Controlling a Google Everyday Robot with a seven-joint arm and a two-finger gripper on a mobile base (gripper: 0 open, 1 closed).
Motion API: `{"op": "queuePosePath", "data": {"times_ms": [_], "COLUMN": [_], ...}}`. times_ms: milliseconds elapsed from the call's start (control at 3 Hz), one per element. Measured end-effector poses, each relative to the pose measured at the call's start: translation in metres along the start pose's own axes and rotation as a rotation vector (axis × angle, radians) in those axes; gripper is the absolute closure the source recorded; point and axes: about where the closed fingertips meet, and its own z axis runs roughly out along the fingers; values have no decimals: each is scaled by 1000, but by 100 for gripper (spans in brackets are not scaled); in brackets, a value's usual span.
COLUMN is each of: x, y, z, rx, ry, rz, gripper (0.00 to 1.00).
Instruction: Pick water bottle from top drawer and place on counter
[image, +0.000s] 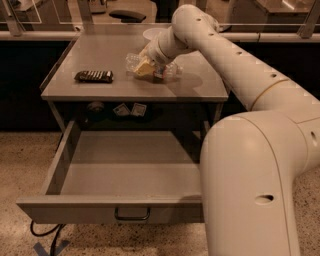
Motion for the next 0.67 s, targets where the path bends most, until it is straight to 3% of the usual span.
{"op": "queuePosePath", "data": {"times_ms": [667], "x": [0], "y": [0], "z": [0], "rx": [0], "ry": [0], "rz": [0], "gripper": [40]}}
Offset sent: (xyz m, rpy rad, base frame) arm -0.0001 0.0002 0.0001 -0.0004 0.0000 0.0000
